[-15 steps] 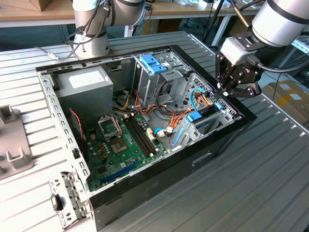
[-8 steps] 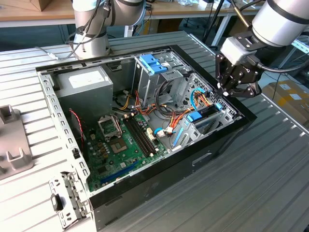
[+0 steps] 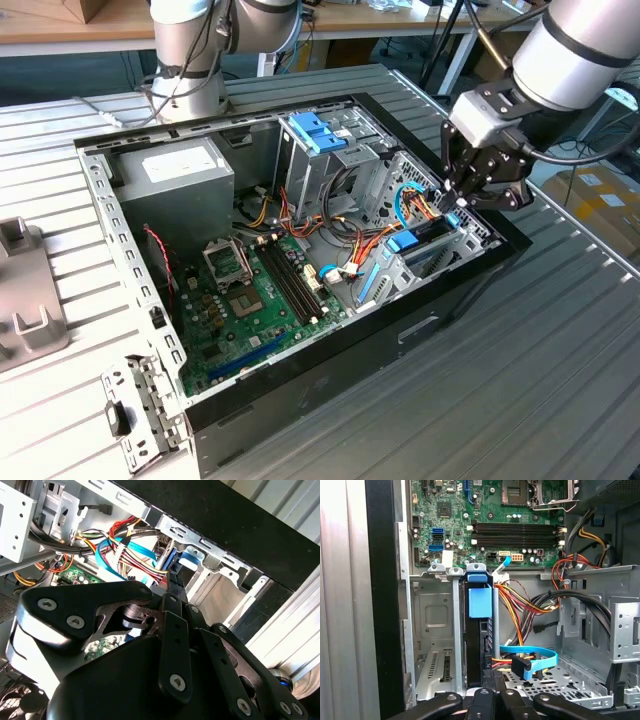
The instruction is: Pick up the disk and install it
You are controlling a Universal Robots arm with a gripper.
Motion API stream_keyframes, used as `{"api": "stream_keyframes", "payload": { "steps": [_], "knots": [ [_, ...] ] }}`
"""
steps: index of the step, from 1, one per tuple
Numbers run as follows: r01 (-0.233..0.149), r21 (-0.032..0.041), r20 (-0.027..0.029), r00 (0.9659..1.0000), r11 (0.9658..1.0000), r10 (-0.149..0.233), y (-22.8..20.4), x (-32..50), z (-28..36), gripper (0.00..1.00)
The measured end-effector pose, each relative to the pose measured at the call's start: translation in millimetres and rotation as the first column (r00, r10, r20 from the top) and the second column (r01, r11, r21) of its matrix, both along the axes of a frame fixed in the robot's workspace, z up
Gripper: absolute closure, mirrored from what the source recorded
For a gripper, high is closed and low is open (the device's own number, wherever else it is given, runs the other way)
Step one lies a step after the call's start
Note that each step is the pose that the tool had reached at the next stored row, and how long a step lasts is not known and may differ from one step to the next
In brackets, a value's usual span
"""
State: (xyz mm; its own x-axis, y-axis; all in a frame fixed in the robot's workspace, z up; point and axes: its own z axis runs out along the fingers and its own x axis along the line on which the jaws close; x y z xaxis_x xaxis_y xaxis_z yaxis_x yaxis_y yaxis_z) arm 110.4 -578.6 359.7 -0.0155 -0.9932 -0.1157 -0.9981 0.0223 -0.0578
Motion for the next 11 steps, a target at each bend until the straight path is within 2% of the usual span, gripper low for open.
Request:
{"api": "stream_keyframes", "payload": {
  "steps": [3, 11],
  "knots": [
    [0.000, 0.0002, 0.0000, 1.0000, 1.0000, 0.000, -0.4, -0.4, -7.3, 0.89],
    [0.000, 0.0007, 0.0000, 1.0000, 1.0000, 0.000, -1.8, -0.5, -14.4, 0.89]
  ]
}}
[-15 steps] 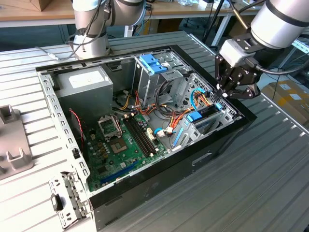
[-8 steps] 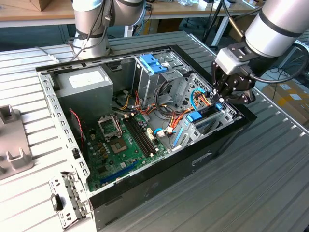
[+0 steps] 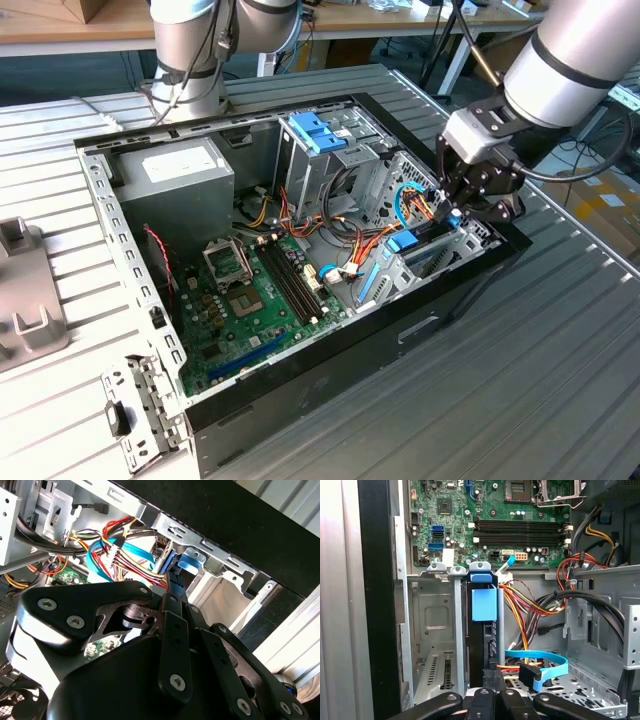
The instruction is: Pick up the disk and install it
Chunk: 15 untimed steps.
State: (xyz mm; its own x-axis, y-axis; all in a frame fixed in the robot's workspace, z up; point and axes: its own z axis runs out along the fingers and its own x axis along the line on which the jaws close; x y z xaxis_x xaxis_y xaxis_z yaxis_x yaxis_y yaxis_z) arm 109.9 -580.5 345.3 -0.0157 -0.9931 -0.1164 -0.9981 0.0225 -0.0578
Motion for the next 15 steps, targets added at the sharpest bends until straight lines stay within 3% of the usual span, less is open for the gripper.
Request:
{"api": "stream_keyframes", "payload": {
  "steps": [8, 15],
  "knots": [
    [0.000, 0.0009, 0.0000, 1.0000, 1.0000, 0.000, -2.0, 0.1, -3.0, 0.89],
    [-0.001, 0.0011, -0.0001, 1.0000, 1.0000, 0.001, -2.1, 3.5, 3.9, 0.89]
  ]
}}
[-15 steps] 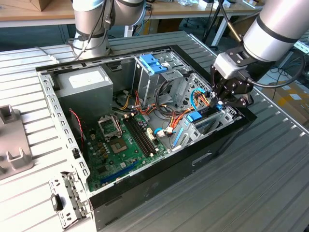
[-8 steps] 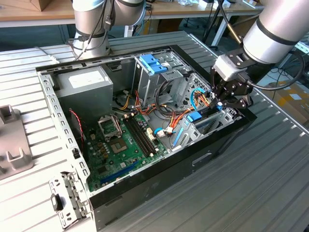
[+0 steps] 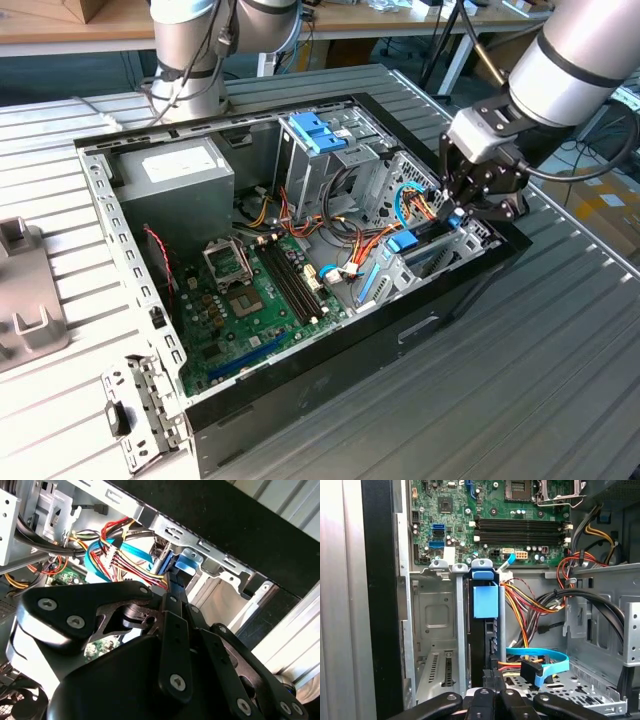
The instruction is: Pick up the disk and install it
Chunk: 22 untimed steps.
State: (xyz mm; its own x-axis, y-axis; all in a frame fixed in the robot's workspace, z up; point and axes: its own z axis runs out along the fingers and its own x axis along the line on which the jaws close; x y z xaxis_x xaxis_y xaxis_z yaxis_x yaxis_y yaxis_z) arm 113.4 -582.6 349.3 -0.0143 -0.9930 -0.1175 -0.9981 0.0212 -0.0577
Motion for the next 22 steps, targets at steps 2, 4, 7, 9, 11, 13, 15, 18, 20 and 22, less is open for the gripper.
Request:
{"api": "stream_keyframes", "payload": {
  "steps": [2, 4, 7, 9, 11, 13, 15, 18, 20, 22],
  "knots": [
    [0.000, -0.0003, -0.0006, 1.0000, 1.0000, 0.000, 0.0, 3.1, 1.5, 0.89],
    [-0.001, -0.0002, -0.0022, 1.0000, 1.0000, 0.001, 0.0, 7.9, 2.6, 0.89],
    [-0.001, -0.0001, -0.0072, 1.0000, 1.0000, 0.001, 0.0, 19.6, 5.1, 0.89],
    [-0.001, -0.0002, -0.0114, 0.9999, 1.0000, 0.001, 0.0, 28.3, 7.0, 0.89],
    [-0.001, -0.0003, -0.0137, 0.9999, 1.0000, 0.001, 0.0, 32.8, 7.9, 0.89],
    [-0.001, -0.0002, -0.0165, 0.9999, 1.0000, 0.001, 0.0, 38.2, 8.9, 0.89],
    [-0.001, -0.0002, -0.0210, 0.9998, 1.0000, 0.001, 0.0, 45.9, 10.2, 0.89],
    [-0.001, -0.0002, -0.0263, 0.9997, 1.0000, 0.001, 0.0, 54.0, 11.4, 0.89],
    [-0.001, -0.0002, -0.0300, 0.9996, 1.0000, 0.001, 0.0, 59.0, 12.2, 0.89],
    [-0.002, -0.0002, -0.0331, 0.9995, 1.0000, 0.002, 0.0, 63.1, 12.5, 0.89]
  ]
}}
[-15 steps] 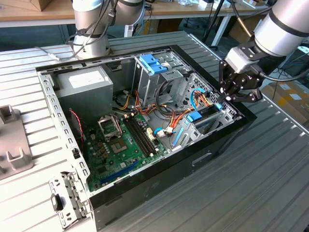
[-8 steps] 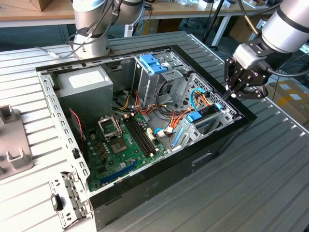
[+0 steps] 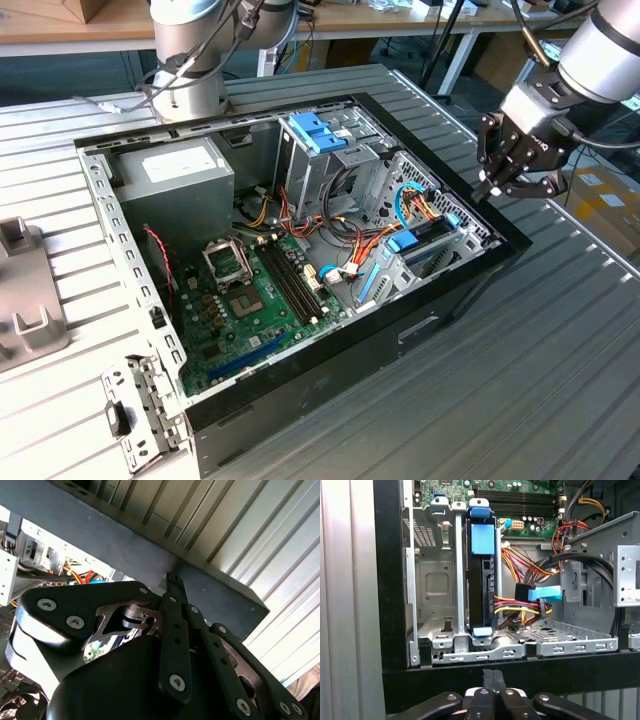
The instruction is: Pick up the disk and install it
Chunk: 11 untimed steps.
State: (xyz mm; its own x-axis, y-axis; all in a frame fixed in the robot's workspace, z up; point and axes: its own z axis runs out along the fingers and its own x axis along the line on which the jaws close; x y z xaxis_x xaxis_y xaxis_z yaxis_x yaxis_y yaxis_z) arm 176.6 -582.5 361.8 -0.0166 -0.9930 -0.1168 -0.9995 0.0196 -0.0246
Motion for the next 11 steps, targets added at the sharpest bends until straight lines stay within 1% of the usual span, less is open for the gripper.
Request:
{"api": "stream_keyframes", "payload": {
  "steps": [1, 6, 7, 11],
  "knots": [
    [0.000, 0.0000, -0.0020, 1.0000, 1.0000, 0.000, 0.0, 2.0, 0.1, 0.89],
    [0.000, 0.0000, -0.0024, 1.0000, 1.0000, 0.000, 0.0, 2.3, 0.1, 0.89],
    [0.000, 0.0001, -0.0024, 1.0000, 1.0000, 0.000, 0.0, 1.2, 0.1, 0.89],
    [0.000, 0.0002, -0.0004, 1.0000, 1.0000, 0.000, 0.0, -9.3, 0.1, 0.89]
  ]
}}
